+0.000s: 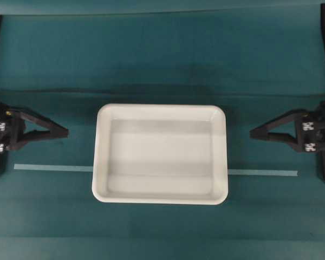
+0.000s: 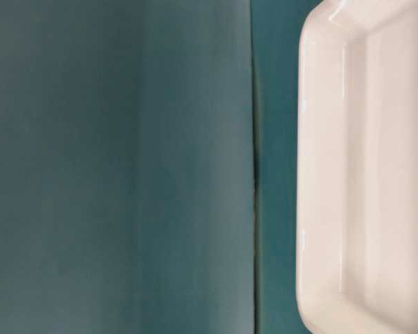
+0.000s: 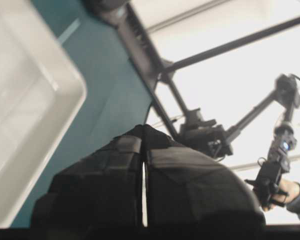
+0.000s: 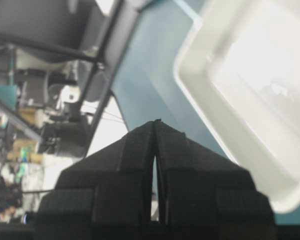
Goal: Lift the white case with both hands.
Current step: 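Open both grippers and move them inward toward the tray's short sides, then advance both open grippers onto the left and right tray rims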
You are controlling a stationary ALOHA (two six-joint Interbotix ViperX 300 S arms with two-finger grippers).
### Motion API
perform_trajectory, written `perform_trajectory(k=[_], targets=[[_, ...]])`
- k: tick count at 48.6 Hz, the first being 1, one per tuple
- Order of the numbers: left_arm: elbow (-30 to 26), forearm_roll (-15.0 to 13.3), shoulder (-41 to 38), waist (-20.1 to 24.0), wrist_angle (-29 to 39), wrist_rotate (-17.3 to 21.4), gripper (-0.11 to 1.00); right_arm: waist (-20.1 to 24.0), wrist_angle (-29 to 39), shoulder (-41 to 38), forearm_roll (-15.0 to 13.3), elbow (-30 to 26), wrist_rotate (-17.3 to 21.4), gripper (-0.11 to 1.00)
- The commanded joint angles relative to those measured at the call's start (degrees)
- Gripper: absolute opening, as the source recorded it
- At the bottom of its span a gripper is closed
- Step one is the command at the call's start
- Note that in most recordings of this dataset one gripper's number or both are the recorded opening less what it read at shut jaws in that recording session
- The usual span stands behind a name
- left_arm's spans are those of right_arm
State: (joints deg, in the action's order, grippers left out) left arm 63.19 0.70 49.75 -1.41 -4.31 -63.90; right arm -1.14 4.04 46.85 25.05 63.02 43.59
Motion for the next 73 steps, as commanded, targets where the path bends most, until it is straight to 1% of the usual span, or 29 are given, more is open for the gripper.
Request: perform_trajectory(k=[1,5,8,13,20,23,26,29,32,36,40,43,46,48,52,54,58,63,73], targets=[[-1.32,0.18,-2.72,0.26,0.79,-2.64,-0.04,-1.32,0.79,-2.99,0.18,-0.53,3.43,0.00],[-1.23,0.18,-3.96,0.44,1.49,-4.48,-0.03,-2.29,1.76,-4.22,0.18,-0.09,6.77,0.00],[-1.23,0.18,-4.92,0.53,2.02,-5.45,-0.03,-2.99,2.46,-4.92,0.18,0.18,8.35,0.00],[-0.97,0.18,-6.24,0.70,2.29,-7.29,-0.03,-3.52,3.16,-5.80,0.18,0.53,8.79,0.00],[-0.79,0.18,-7.29,0.97,2.20,-7.73,-0.03,-4.13,2.99,-6.15,0.18,1.23,8.96,0.00],[-0.79,0.18,-7.73,1.32,2.20,-7.82,-0.02,-4.31,2.72,-6.15,0.18,1.32,9.05,0.04],[-0.79,0.18,-8.09,1.49,2.02,-7.82,0.02,-4.57,2.72,-6.24,0.18,1.49,9.05,0.12],[-0.88,0.18,-8.35,2.11,1.93,-7.82,0.10,-4.92,2.72,-6.33,0.44,1.67,9.23,0.25],[-0.88,0.18,-8.53,2.72,1.85,-7.82,0.22,-5.36,2.72,-6.68,0.44,1.76,10.02,0.41],[-0.62,0.18,-8.61,2.90,2.37,-7.82,0.45,-5.45,2.72,-7.21,0.44,1.76,10.81,0.64],[-0.18,0.18,-8.70,2.81,2.81,-7.82,0.72,-5.36,2.72,-7.91,0.09,1.93,10.81,0.83],[0.18,0.26,-9.32,2.55,2.90,-7.82,0.88,-5.45,2.64,-8.53,0.09,2.20,10.99,0.92],[0.79,0.26,-10.28,2.11,2.81,-7.82,0.97,-5.45,2.64,-9.49,0.18,2.46,11.16,0.94],[1.41,0.26,-11.07,1.76,2.55,-7.73,0.99,-5.45,2.64,-10.11,0.35,2.64,11.25,0.93],[2.90,0.26,-12.92,1.41,2.20,-7.82,0.95,-5.45,2.64,-11.51,0.44,2.99,11.78,0.93],[3.60,0.26,-14.06,1.32,1.49,-7.82,0.95,-5.36,2.46,-12.30,0.44,3.25,12.04,0.93],[5.19,0.35,-16.52,1.85,-2.02,-7.73,0.96,-5.19,0.62,-13.97,0.44,3.78,12.13,0.93],[7.12,0.35,-19.86,3.08,-7.12,-7.73,0.96,-4.75,-3.78,-16.70,0.44,4.83,12.39,0.93],[8.70,0.35,-27.95,4.04,-15.91,-7.56,0.96,-3.87,-9.32,-22.59,0.53,5.98,13.54,0.93]])
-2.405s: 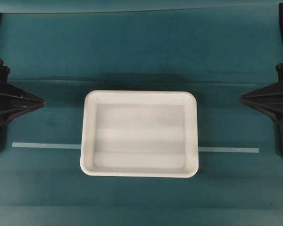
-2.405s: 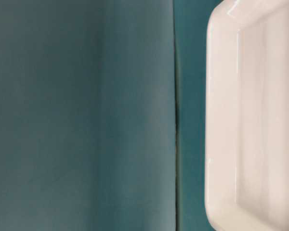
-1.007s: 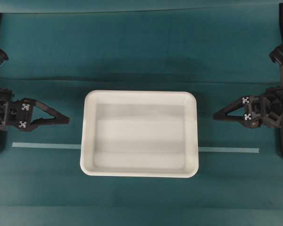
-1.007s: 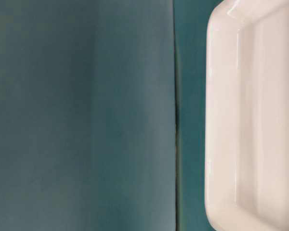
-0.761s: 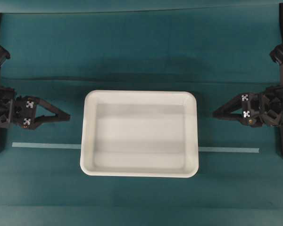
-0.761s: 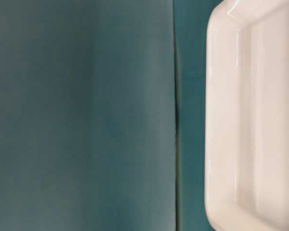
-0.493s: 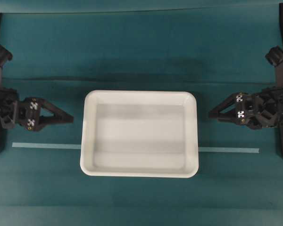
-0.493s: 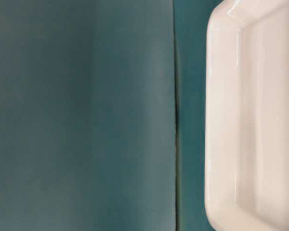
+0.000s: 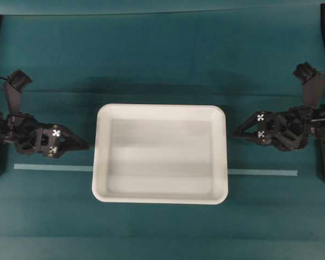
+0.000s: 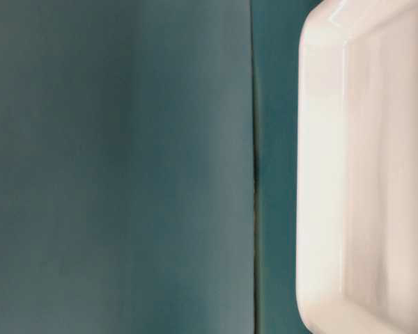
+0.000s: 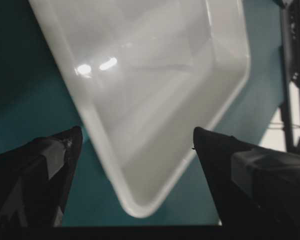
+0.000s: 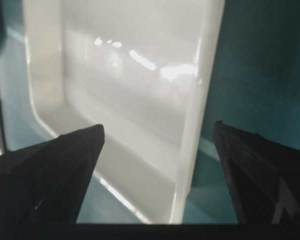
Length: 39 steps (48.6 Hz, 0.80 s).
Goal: Lift the white case with both hands.
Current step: 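Advance both open grippers onto the left and right tray rims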
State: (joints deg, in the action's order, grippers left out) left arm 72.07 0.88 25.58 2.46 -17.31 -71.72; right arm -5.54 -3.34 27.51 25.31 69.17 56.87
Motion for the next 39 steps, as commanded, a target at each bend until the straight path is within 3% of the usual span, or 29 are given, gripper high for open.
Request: perform_trajectory(k=[1,17,24,39], targets=[[-0.09,0.18,-4.66,0.18,-3.69,0.35,0.96,0.70,-2.37,-3.87,0.18,-0.18,0.44,0.93],[-0.97,0.18,-17.58,0.53,-16.00,0.88,0.96,5.71,-14.85,-15.38,0.26,0.79,5.98,0.93],[-2.29,0.18,-20.39,0.53,-16.88,0.97,0.96,6.42,-19.78,-19.16,0.18,0.62,8.44,0.93],[-3.43,0.18,-21.97,0.53,-16.96,1.67,0.96,6.42,-21.53,-24.17,0.18,-2.46,8.44,0.93]])
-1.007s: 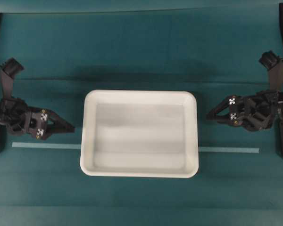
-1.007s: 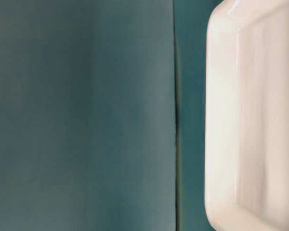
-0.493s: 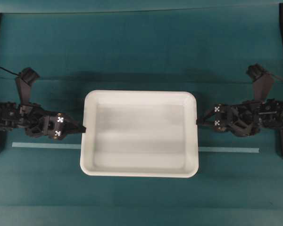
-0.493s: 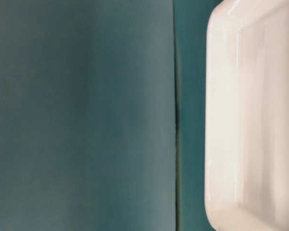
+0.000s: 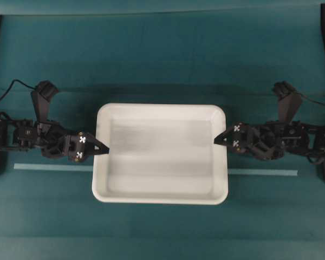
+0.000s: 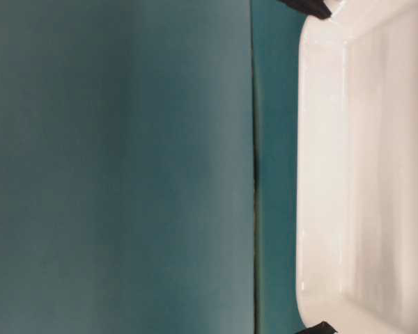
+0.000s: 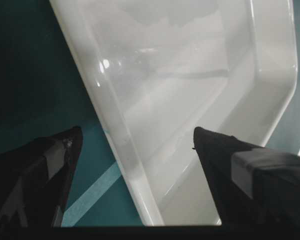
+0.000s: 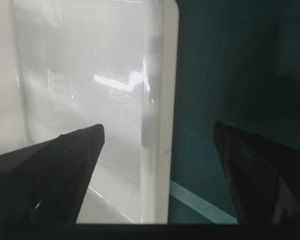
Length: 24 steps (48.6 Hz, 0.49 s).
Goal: Lift the white case with both hands.
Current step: 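Advance both open grippers onto the left and right tray rims, then close both grippers on the tray rims and begin lifting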
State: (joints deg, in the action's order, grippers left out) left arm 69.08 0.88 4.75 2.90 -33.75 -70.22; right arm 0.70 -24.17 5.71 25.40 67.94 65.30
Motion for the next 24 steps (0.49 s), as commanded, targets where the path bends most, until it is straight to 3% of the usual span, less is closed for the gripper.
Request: perform_trajectory(k=[1,24], targets=[[-0.44,0.18,-1.14,0.09,-0.44,0.18,0.96,0.18,-0.88,-2.55,0.09,-1.41,0.00,0.93],[-0.70,0.18,-0.79,0.09,-0.18,-0.26,0.91,2.20,-0.44,-3.43,0.18,-2.55,2.20,0.90]])
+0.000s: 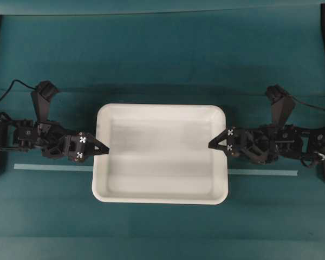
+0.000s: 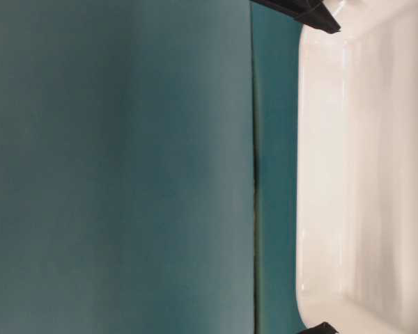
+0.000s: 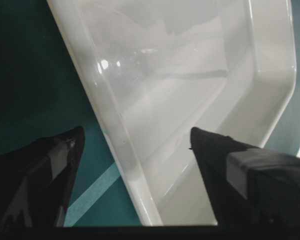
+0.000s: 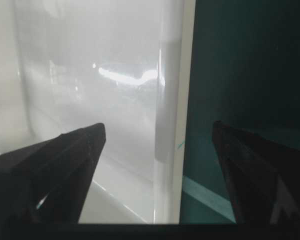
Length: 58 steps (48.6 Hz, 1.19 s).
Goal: Lift the white case with both hands.
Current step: 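Close both grippers on the tray rims and begin lifting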
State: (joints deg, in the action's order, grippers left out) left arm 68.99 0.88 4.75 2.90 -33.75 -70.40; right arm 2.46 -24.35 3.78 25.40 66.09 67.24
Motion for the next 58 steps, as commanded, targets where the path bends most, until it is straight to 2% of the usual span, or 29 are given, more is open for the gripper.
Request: perform_trajectory(k=[1,6,10,13,16,20,23,25,37,46,58], targets=[[-0.62,0.09,-0.70,0.09,-0.09,-0.18,0.90,0.44,0.00,-1.49,0.18,-0.70,0.53,0.90],[-0.70,0.18,-0.26,0.09,0.88,-0.44,0.86,0.44,1.41,-1.49,0.18,-0.88,1.85,0.81],[-0.97,0.09,0.00,0.09,1.85,-0.62,0.76,0.09,3.87,-1.49,0.26,-1.05,3.78,0.66],[-1.32,0.09,0.18,0.09,2.90,-0.97,0.64,-0.35,5.19,-1.49,0.26,-1.23,4.92,0.49],[-1.85,0.09,0.18,0.09,4.31,-1.41,0.47,-0.70,6.33,-1.49,0.26,-1.49,5.36,0.29],[-2.02,0.09,0.18,0.09,5.54,-1.67,0.24,-1.05,7.12,-1.49,0.26,-1.93,5.36,0.13],[-2.11,0.09,0.18,0.09,6.24,-2.20,0.12,-1.05,7.21,-1.49,0.26,-2.11,5.36,0.12],[-2.20,0.09,0.18,0.09,6.50,-2.72,0.09,-1.14,7.21,-1.49,0.26,-2.11,5.36,0.12],[-2.46,0.09,0.26,-0.09,10.46,-6.86,0.09,-1.23,8.53,-0.44,0.26,-2.37,5.45,0.12],[-5.10,0.09,3.25,-0.79,13.18,-7.38,0.09,-2.20,13.36,3.25,0.26,-3.69,5.36,0.12],[-11.16,0.09,10.81,-0.97,28.04,-8.53,0.09,-4.75,23.99,12.48,0.00,-6.06,5.36,0.12]])
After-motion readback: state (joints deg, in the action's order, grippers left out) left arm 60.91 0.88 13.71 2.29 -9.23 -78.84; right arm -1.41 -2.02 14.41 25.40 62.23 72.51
